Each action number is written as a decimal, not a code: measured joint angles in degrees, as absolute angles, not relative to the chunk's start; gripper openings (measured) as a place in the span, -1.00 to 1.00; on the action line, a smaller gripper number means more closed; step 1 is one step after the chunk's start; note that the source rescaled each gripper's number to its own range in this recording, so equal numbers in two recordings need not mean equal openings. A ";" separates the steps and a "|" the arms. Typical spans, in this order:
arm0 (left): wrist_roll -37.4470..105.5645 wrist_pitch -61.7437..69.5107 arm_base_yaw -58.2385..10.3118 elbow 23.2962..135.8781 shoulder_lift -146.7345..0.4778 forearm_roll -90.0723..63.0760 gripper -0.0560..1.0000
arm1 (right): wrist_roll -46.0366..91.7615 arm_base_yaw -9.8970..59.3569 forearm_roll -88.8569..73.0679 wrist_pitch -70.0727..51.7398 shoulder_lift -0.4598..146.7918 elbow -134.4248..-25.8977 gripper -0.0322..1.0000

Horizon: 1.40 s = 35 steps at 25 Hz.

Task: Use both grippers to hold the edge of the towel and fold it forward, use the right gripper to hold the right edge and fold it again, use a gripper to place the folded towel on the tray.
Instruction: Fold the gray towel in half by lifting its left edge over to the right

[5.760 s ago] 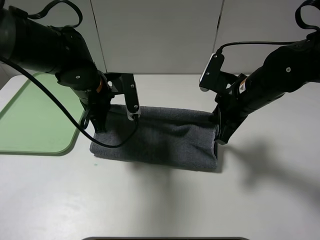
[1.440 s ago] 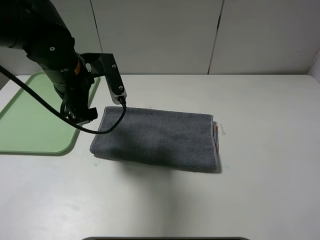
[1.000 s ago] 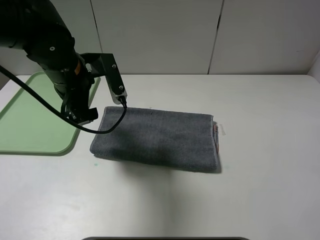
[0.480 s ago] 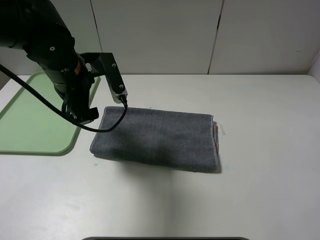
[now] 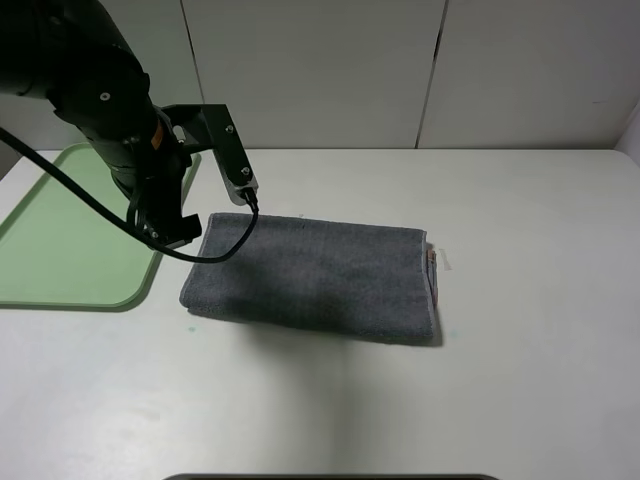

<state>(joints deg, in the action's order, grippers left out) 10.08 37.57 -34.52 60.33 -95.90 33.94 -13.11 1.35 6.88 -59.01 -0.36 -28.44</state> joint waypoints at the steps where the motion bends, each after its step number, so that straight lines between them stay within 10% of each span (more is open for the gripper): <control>1: 10.03 37.49 -34.52 60.33 -95.90 33.94 1.00 | -13.11 0.96 7.01 -59.01 -0.36 -28.44 1.00; 35: -15.37 34.03 -32.22 60.33 -98.71 9.37 1.00 | -13.11 0.67 7.01 -59.01 -0.36 -28.44 1.00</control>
